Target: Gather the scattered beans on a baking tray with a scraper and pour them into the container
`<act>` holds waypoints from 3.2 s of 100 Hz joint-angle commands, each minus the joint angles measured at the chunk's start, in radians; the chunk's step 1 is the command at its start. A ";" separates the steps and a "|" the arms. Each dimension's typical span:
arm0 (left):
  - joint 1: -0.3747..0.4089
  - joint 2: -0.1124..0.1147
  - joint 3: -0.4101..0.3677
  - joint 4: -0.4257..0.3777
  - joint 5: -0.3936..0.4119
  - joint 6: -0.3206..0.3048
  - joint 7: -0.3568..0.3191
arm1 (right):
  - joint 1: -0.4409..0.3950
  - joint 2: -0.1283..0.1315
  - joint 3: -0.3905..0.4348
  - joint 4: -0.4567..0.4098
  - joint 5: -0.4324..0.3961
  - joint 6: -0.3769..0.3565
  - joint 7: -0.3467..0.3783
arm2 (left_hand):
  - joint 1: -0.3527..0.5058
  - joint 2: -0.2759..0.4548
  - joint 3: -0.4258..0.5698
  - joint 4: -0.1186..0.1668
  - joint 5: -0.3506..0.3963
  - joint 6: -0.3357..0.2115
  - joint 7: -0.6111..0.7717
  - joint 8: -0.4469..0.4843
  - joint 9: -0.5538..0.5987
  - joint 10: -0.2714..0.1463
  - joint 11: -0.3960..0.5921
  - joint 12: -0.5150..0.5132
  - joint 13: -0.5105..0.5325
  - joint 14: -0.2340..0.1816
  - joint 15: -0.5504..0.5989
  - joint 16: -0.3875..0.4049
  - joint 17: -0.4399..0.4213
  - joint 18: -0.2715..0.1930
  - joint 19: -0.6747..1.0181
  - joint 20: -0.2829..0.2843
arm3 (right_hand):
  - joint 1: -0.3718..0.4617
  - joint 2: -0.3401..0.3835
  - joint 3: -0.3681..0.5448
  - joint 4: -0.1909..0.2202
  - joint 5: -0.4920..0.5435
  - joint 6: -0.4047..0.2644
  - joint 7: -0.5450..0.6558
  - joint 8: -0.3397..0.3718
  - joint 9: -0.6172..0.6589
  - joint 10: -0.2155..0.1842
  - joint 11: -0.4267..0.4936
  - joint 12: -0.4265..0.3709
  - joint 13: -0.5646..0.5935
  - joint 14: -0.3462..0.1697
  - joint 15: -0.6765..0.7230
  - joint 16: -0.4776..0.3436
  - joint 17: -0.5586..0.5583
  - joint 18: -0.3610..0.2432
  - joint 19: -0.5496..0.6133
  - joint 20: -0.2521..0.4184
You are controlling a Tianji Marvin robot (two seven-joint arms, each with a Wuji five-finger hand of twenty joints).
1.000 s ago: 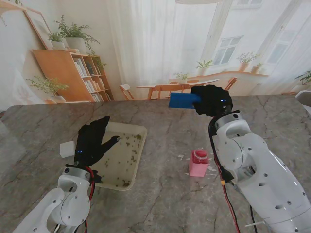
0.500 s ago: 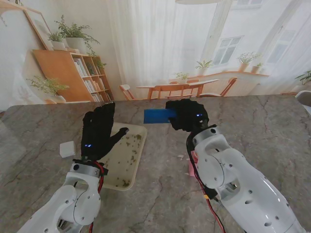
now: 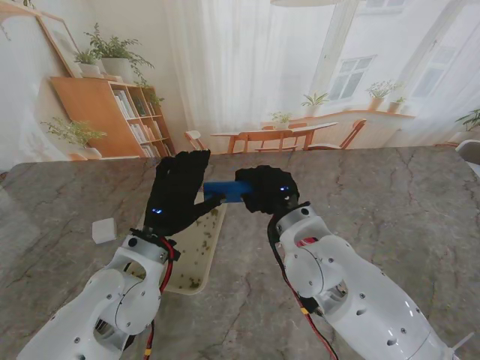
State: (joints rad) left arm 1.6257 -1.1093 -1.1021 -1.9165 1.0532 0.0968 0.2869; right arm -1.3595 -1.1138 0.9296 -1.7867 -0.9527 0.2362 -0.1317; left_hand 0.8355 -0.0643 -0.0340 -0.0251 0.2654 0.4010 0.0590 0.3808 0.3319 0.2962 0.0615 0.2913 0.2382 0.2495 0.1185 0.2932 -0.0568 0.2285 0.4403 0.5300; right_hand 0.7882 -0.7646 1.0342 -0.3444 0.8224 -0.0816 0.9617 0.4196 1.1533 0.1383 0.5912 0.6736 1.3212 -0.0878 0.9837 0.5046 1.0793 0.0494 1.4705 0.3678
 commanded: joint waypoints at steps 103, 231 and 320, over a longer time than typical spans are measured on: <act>-0.193 0.005 0.180 0.120 -0.005 0.072 -0.127 | -0.022 -0.029 -0.053 0.038 -0.013 -0.041 -0.162 | 0.263 -0.072 0.012 -0.008 0.241 -0.145 0.189 0.399 0.279 -0.062 0.096 0.181 0.277 -0.001 0.169 0.195 0.192 0.016 0.372 0.203 | 0.119 0.067 0.127 0.128 0.100 -0.066 0.059 0.070 0.056 0.034 0.001 0.027 0.008 -0.061 0.005 0.020 0.020 -0.017 0.046 0.002; -0.185 0.060 -0.047 0.199 0.115 -0.239 -0.247 | -0.202 -0.003 0.169 -0.184 -0.117 -0.022 -0.109 | 0.455 0.155 0.112 -0.074 0.252 -0.219 0.600 0.791 0.557 -0.297 0.630 0.713 0.595 -0.267 0.838 0.621 0.528 -0.175 0.879 0.368 | -0.418 0.622 -0.647 0.297 -0.298 0.147 -0.644 0.236 -0.504 0.142 -0.361 -0.169 -0.693 0.351 -0.542 -0.073 -0.786 0.352 -0.415 0.025; -0.616 0.069 0.184 0.816 -0.048 -0.589 -0.166 | -0.560 -0.053 0.544 -0.300 0.173 0.086 -0.185 | 0.455 0.200 0.080 -0.066 0.101 -0.306 0.635 0.644 0.350 -0.323 0.522 0.515 0.425 -0.271 0.567 0.513 0.363 -0.206 0.594 0.311 | -0.365 0.539 -0.499 0.296 -0.194 0.081 -0.569 0.264 -0.389 0.107 -0.347 -0.147 -0.643 0.318 -0.567 -0.085 -0.823 0.263 -0.493 -0.105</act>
State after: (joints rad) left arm 1.0359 -1.0370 -0.9349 -1.1306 1.0115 -0.4817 0.1125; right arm -1.8947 -1.1624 1.4674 -2.0861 -0.8122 0.3393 -0.3287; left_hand 1.1598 -0.0516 -0.0803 -0.0415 0.3885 0.1441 0.6709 1.0355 0.6958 0.0194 0.5949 0.8284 0.6780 0.0159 0.7002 0.8156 0.3278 0.0537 1.0559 0.8607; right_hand 0.4370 -0.2202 0.5137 -0.0730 0.6190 0.0193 0.3834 0.6665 0.7600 0.2570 0.2600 0.5187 0.6626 0.2437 0.4305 0.4301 0.2700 0.3367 0.9841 0.2832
